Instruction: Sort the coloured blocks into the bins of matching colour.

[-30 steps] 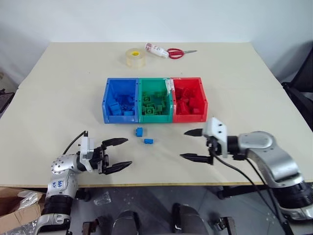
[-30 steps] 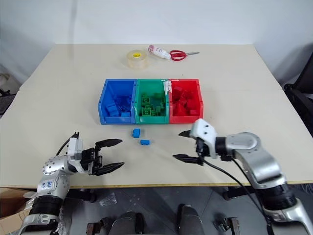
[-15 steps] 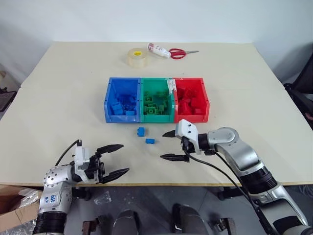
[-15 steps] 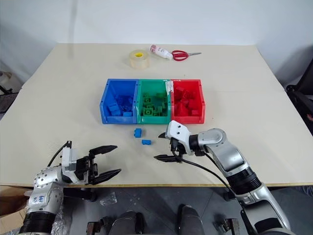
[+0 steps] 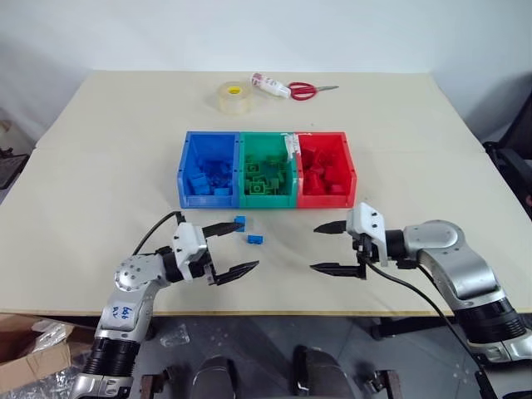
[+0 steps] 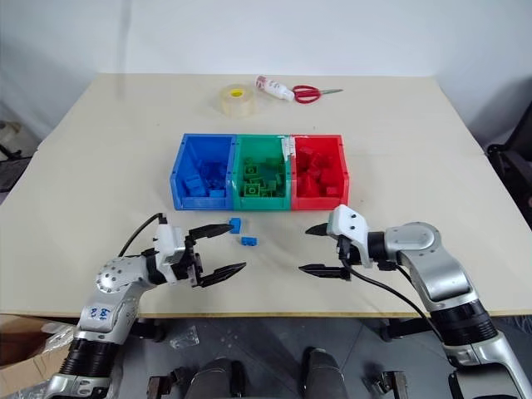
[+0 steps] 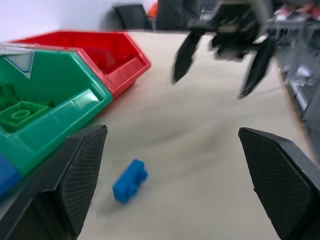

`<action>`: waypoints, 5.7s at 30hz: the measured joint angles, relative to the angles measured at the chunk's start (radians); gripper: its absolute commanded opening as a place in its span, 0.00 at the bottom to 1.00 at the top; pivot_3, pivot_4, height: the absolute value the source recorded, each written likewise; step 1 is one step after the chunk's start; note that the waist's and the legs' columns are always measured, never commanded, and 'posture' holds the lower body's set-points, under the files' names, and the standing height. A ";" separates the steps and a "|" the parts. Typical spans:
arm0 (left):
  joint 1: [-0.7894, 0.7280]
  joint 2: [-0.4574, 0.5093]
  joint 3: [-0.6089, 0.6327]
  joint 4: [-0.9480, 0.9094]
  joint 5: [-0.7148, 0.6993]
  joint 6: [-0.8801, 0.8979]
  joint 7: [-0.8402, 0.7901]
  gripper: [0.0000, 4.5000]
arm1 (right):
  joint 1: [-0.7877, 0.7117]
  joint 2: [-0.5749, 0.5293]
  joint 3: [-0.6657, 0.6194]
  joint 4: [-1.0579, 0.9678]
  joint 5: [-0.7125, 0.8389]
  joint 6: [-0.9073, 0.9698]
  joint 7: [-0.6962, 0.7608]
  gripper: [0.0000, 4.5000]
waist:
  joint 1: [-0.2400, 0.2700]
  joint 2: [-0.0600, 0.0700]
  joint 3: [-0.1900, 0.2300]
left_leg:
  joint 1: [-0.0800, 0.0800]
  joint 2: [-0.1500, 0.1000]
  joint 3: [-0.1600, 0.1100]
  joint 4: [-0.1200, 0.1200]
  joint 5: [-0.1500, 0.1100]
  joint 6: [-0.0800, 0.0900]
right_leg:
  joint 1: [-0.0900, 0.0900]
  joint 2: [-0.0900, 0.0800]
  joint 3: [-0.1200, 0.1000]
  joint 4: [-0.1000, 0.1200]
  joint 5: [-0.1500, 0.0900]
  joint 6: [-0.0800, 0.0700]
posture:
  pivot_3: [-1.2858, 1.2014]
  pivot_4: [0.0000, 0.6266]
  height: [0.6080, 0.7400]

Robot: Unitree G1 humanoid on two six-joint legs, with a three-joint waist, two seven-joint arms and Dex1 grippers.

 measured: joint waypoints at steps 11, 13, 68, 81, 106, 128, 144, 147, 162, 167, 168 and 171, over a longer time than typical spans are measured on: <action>-0.100 0.026 -0.107 0.046 0.191 0.110 0.123 1.00 | 0.123 -0.035 -0.113 -0.100 0.011 0.015 -0.095 0.99 | 0.002 0.000 0.000 | 0.000 0.000 0.000 0.001 0.000 0.000 | 0.000 0.000 0.000 -0.001 0.000 0.000 | 0.52 0.24 1.00; -0.123 0.030 -0.118 0.056 0.209 0.126 0.132 1.00 | 0.141 -0.035 -0.115 -0.119 0.014 0.025 -0.114 0.99 | 0.003 0.000 0.000 | 0.000 0.000 0.000 0.001 0.000 0.000 | 0.000 0.000 0.000 -0.001 0.000 0.000 | 0.52 0.24 1.00; -0.347 0.079 0.153 0.192 0.050 0.220 0.289 0.99 | -0.009 -0.027 -0.102 0.023 0.021 -0.035 -0.125 1.00 | 0.000 -0.002 0.001 | -0.001 0.000 -0.001 0.004 0.000 0.000 | 0.000 0.000 0.000 0.001 0.001 0.001 | 0.52 0.24 1.00; 0.069 0.393 0.270 0.015 -0.123 0.248 -0.123 0.99 | 0.024 -0.034 -0.128 0.080 0.051 -0.086 -0.034 1.00 | -0.003 -0.001 0.001 | -0.001 0.002 0.000 0.004 -0.001 -0.001 | -0.001 0.001 0.000 0.001 0.000 0.000 | 0.52 0.24 1.00; -0.090 0.069 -0.002 0.223 0.111 0.020 0.102 0.99 | 0.073 -0.022 -0.155 0.038 0.052 -0.082 -0.080 1.00 | 0.008 -0.001 0.001 | -0.001 0.002 0.000 0.009 -0.002 -0.001 | 0.001 0.000 0.000 0.004 0.000 0.000 | 0.52 0.24 1.00; -0.234 -0.003 0.002 0.313 0.072 -0.054 0.069 0.20 | 0.143 -0.030 -0.218 -0.032 0.071 -0.056 -0.113 1.00 | 0.025 -0.001 0.001 | -0.002 0.002 0.000 0.010 -0.003 0.000 | 0.001 0.000 0.000 0.004 0.000 0.000 | 0.52 0.24 1.00; -0.541 0.040 0.138 0.557 0.105 0.042 0.318 0.76 | 0.114 -0.031 -0.210 -0.025 0.069 -0.057 -0.112 1.00 | 0.023 -0.001 0.001 | -0.002 0.002 0.000 0.008 -0.003 0.000 | 0.001 0.001 0.000 0.003 0.000 0.001 | 0.52 0.24 1.00; -0.542 0.030 0.137 0.569 0.099 0.026 0.283 0.98 | 0.114 -0.031 -0.210 -0.025 0.069 -0.057 -0.112 1.00 | 0.024 -0.001 0.001 | -0.002 0.002 0.000 0.009 -0.003 0.000 | 0.001 0.001 0.000 0.003 0.000 0.001 | 0.52 0.24 1.00; -0.231 0.192 0.204 0.149 -0.117 0.246 0.011 0.99 | 0.061 -0.038 -0.185 0.046 0.065 -0.072 -0.068 1.00 | -0.001 -0.002 0.002 | -0.001 0.002 0.000 0.008 -0.003 0.000 | 0.000 0.001 0.000 0.005 0.000 0.001 | 0.52 0.24 1.00; -0.006 0.281 0.280 0.031 -0.179 0.304 -0.056 0.99 | 0.023 -0.060 -0.183 0.143 0.060 -0.110 -0.004 1.00 | -0.001 -0.001 0.002 | -0.001 0.002 0.000 0.008 -0.003 0.000 | 0.000 0.001 0.000 0.004 0.000 0.000 | 0.52 0.24 1.00; 0.021 0.288 0.292 0.031 -0.182 0.301 -0.064 0.99 | 0.015 -0.062 -0.183 0.158 0.060 -0.121 0.005 1.00 | 0.001 -0.001 0.002 | -0.001 0.002 0.000 0.008 -0.003 0.000 | 0.000 0.001 0.000 0.004 0.000 0.000 | 0.52 0.24 1.00; 0.095 0.304 0.332 0.033 -0.182 0.273 -0.077 0.99 | -0.013 -0.065 -0.183 0.220 0.060 -0.162 0.044 1.00 | 0.002 -0.001 0.002 | -0.001 0.002 0.000 0.008 -0.003 0.000 | 0.000 0.001 0.000 0.004 0.000 0.000 | 0.52 0.24 1.00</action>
